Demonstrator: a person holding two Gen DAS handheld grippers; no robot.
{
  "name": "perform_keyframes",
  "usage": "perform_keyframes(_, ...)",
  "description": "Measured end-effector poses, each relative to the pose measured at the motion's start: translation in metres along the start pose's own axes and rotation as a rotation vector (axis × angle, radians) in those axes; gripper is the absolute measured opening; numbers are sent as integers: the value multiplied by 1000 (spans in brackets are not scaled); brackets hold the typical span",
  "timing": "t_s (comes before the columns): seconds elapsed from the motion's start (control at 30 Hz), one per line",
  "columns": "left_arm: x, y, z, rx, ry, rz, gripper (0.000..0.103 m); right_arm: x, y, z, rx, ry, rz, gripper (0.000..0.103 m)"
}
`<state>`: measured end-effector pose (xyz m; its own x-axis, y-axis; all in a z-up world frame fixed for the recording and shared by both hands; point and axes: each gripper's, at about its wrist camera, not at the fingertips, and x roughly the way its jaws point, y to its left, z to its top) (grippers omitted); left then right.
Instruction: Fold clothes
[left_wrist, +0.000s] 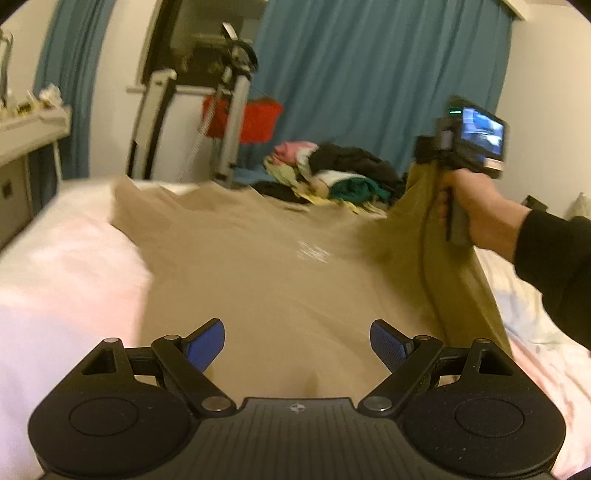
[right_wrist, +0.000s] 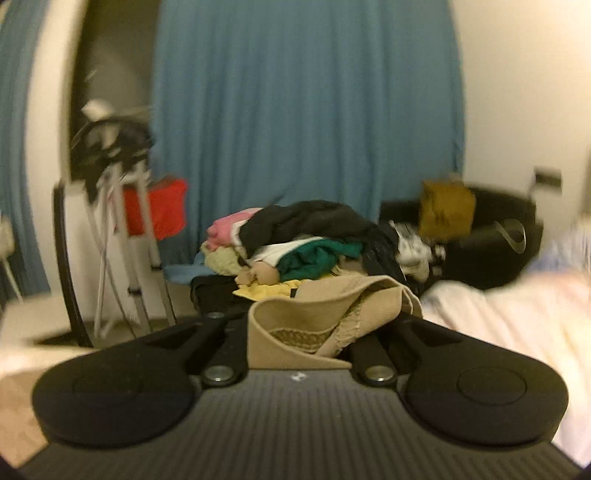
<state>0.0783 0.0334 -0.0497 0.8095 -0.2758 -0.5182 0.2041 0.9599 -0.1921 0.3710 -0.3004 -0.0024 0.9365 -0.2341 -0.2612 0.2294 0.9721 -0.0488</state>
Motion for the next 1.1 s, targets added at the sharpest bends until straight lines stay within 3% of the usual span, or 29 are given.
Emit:
perform_keyframes(0.13,-8,30,5,-5,-46,39,92,5,96,-26,-175,11,70,4)
perform_keyframes(0.23,5,50,6,-44,-34,48,92,15,154,-55,-253,45,148,4)
perform_keyframes(0.3,14,61,6,-61,-28,34,92,24,184,-74,-307,70,171,4)
perform_keyframes(0.43,39,70,5,-60,13,54,92,42,207,-86,-298,120,201,6)
perform_keyframes(0.5,48,75,4,-84,36,44,92,45,205,-83,-268,173,272,11)
perform_keyframes(0.53,52,77,4,-96,45,38,92,46,203,-81,-251,202,312,30)
perform_keyframes(0.57,56,79,4,-107,55,32,92,47,201,-80,-234,231,351,71)
perform_keyframes(0.63,58,79,4,-115,61,25,92,36,191,-73,-186,247,426,101)
perform_keyframes(0.8,51,62,0,-63,52,40,92,-32,143,-46,-9,235,512,102)
perform_keyframes(0.97,36,42,1,-7,27,52,92,-132,82,-41,80,262,484,102)
perform_keyframes(1.1,18,21,-3,49,19,61,92,-212,21,-60,160,277,460,102)
